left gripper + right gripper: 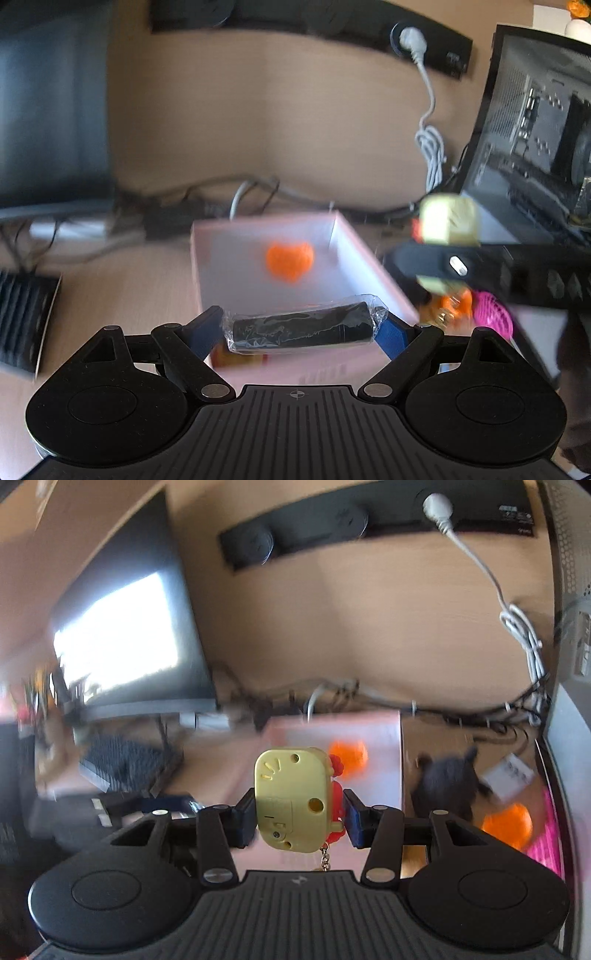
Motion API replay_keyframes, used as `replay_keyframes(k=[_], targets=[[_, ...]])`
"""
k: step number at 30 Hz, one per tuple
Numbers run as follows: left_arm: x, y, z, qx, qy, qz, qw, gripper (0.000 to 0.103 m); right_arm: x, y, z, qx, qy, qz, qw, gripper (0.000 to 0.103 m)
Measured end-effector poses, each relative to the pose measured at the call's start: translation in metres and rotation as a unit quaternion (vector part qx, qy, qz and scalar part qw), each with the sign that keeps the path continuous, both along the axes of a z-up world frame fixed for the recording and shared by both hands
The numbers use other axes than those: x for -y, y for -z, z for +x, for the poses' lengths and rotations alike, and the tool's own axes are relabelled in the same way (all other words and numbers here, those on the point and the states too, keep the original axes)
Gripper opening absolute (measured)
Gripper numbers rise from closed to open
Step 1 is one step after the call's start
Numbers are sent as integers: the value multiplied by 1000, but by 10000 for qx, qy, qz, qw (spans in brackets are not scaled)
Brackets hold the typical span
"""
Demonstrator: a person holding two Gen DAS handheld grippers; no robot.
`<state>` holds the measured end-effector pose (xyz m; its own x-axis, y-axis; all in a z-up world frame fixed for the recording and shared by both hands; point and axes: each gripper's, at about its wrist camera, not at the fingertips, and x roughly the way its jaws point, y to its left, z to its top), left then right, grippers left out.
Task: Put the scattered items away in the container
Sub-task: 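Carry the tube and keychain toy over the pink box and open both tools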
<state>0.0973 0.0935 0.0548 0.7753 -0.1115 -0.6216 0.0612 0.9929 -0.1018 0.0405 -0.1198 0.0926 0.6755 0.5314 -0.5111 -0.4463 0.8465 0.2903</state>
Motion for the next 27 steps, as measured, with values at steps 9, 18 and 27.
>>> replay_keyframes(k=[9, 18, 27], targets=[[-7, 13, 73, -60, 261, 552, 9981, 91, -15, -3, 87, -15, 510, 456, 9977, 47], [-23, 46, 117, -230, 265, 582, 9977, 97, -36, 29, 138, 2, 506, 174, 9986, 75], [-17, 34, 86, 729, 221, 456, 9961, 101, -26, 28, 109, 1211, 1481, -374, 9808, 103]])
